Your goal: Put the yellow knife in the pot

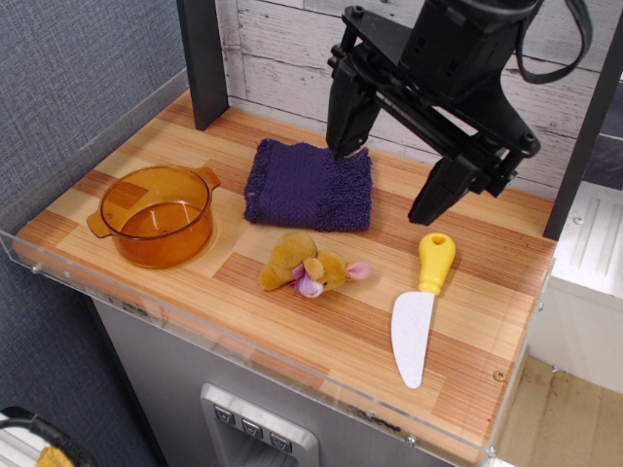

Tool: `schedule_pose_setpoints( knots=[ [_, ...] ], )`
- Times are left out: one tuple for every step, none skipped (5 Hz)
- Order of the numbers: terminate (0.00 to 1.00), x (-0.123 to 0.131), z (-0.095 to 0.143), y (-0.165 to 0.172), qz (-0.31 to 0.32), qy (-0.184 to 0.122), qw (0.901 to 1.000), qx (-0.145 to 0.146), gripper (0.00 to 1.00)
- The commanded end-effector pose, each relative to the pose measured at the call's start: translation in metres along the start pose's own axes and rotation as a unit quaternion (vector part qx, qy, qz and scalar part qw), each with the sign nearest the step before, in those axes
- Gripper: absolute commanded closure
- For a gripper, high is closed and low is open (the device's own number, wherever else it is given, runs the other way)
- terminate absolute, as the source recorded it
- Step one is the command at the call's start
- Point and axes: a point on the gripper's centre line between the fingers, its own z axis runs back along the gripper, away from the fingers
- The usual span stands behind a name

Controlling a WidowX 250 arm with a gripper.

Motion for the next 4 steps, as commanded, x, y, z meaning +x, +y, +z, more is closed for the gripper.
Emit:
schedule_pose_setpoints(
  knots=[
    [0.0, 0.0, 0.0, 0.0, 0.0, 0.0, 1.0, 0.0, 0.0],
    [0.0, 0.03, 0.009, -0.008, -0.012, -0.015, 0.9995, -0.023, 0.0],
    [0.0, 0.056, 0.015, -0.014, 0.027, -0.011, 0.9982, -0.052, 0.0],
    [0.0, 0.054, 0.01, -0.016, 0.147, 0.033, 0.985, -0.084, 0.0]
  ],
)
